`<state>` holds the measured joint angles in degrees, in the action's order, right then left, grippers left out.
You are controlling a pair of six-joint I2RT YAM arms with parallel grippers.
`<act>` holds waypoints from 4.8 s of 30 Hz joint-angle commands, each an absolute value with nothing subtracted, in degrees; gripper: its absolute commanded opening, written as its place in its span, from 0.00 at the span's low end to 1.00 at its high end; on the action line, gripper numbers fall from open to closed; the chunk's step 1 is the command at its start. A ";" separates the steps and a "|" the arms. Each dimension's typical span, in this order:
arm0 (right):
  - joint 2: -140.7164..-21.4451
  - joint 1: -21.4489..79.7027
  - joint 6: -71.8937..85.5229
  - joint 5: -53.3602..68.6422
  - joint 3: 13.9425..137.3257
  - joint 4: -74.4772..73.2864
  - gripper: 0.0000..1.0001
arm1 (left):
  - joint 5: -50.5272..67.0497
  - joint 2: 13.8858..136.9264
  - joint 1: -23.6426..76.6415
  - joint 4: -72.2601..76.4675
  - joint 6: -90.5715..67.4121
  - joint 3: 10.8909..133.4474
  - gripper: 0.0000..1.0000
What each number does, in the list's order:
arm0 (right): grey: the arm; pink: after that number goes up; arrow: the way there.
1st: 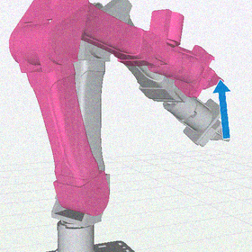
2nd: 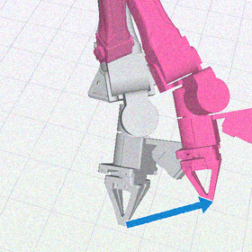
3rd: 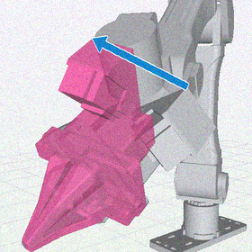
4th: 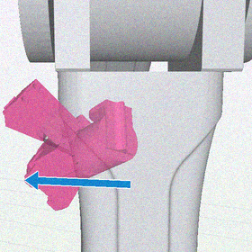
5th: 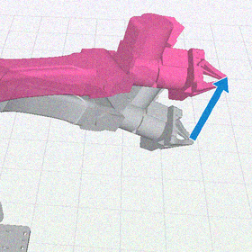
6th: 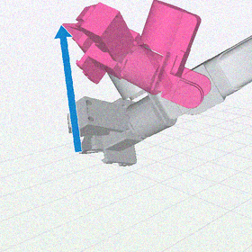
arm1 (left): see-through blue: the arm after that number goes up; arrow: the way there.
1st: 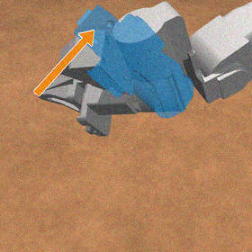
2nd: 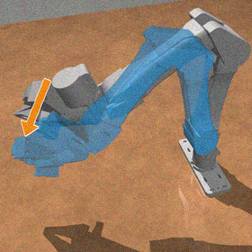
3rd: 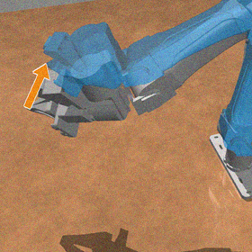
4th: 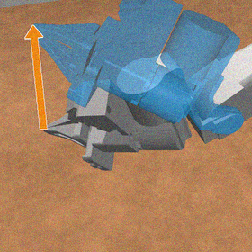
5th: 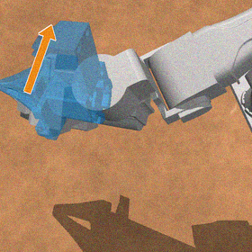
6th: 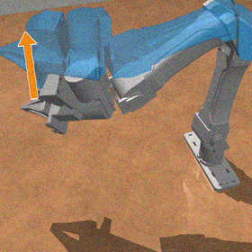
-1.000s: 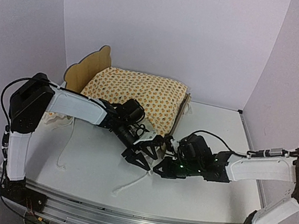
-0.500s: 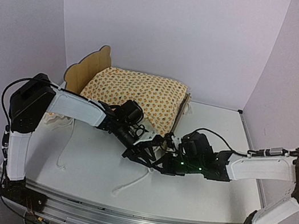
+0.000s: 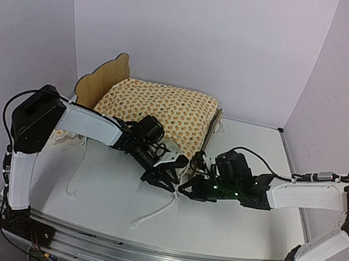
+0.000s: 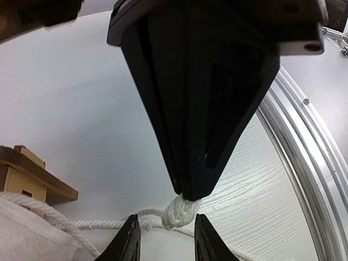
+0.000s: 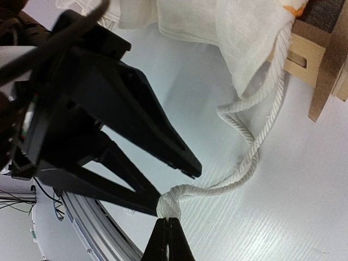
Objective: Set up the pet bed
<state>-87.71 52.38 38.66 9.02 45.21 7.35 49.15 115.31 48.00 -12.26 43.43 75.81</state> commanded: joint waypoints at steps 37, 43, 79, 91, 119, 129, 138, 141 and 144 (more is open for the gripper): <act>-87.68 51.43 38.32 8.91 47.72 11.51 0.28 | 48.79 115.19 46.16 -17.99 31.74 77.46 0.00; -88.49 51.21 47.32 -5.98 47.64 5.67 0.22 | 47.96 113.84 44.56 -17.66 22.16 73.44 0.00; -103.29 51.37 54.64 -16.14 58.98 6.11 0.23 | 46.38 115.95 43.42 -18.36 16.26 75.85 0.00; -106.44 51.06 54.56 -15.04 62.04 8.17 0.17 | 46.07 115.92 43.42 -18.42 16.32 76.15 0.00; -88.92 47.28 35.25 7.34 55.35 -5.85 0.00 | 48.38 119.94 43.27 -26.82 16.25 89.18 0.00; -94.34 46.10 35.91 11.48 59.77 -5.70 0.10 | 48.12 123.09 46.53 -22.22 20.48 93.01 0.00; -91.87 44.82 36.27 13.32 56.29 -3.78 0.03 | 43.19 125.55 42.77 -19.80 14.88 94.14 0.00; -93.42 44.82 36.30 17.46 57.57 -0.58 0.04 | 45.29 126.43 43.27 -18.76 15.23 94.50 0.00; -94.66 44.77 36.35 18.57 59.00 -0.47 0.05 | 47.58 127.25 44.61 -18.22 16.08 95.34 0.00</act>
